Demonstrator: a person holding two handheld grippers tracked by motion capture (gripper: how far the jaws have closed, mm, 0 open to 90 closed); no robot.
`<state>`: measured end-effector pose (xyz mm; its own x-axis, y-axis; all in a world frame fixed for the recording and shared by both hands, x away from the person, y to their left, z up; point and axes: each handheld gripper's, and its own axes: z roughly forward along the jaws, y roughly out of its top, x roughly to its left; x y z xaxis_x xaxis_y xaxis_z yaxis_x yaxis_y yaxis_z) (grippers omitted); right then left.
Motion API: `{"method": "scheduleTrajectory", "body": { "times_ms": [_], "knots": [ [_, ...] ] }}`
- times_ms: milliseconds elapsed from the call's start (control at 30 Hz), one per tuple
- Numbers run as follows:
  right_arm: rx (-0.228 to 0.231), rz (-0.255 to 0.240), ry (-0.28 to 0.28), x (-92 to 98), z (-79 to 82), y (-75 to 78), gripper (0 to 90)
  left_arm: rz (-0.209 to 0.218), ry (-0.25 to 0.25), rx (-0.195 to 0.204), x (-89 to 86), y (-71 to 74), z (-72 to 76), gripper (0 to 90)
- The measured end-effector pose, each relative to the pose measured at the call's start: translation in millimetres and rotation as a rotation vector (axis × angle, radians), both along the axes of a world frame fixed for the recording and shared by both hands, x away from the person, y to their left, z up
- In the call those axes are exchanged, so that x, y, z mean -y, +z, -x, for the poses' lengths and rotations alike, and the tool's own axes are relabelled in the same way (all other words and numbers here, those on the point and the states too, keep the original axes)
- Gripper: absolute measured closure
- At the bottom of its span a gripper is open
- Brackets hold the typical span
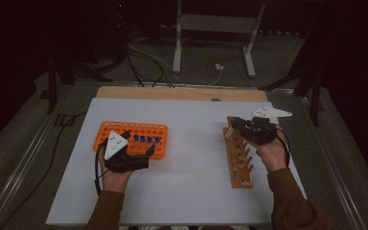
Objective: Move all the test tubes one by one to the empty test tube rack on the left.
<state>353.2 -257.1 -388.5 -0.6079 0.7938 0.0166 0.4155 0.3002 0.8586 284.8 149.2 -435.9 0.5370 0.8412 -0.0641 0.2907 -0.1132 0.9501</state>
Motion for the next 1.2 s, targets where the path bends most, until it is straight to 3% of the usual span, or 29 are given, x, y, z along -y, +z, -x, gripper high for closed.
{"method": "scheduleTrajectory", "body": {
  "times_ms": [400, 633, 833, 900, 1100, 1200],
  "knots": [
    [-0.014, 0.022, 0.090, -38.4, 6.4, -0.6, 77.0, -0.028, -0.130, -0.026, 65.9, 12.3, -6.6, 7.4],
    [-0.018, 0.019, 0.133, -58.7, 10.2, 0.7, 76.9, -0.058, -0.160, -0.040, 101.0, 8.2, -13.2, 8.9],
    [-0.027, 0.006, 0.156, -71.7, 12.2, -0.1, 77.0, -0.077, -0.159, -0.047, 120.9, -0.2, -22.9, 24.0],
    [-0.038, -0.010, 0.166, -74.7, 12.2, -0.5, 76.9, -0.066, -0.167, -0.054, 125.1, -3.3, -25.2, 30.8],
    [-0.055, -0.023, 0.198, -82.2, 14.5, -1.8, 76.9, -0.042, -0.194, -0.050, 132.0, -6.9, -28.1, 53.2],
    [-0.059, -0.027, 0.207, -84.4, 15.7, -2.5, 76.9, -0.050, -0.204, -0.052, 132.9, -8.1, -29.1, 61.0]
  ]
}}
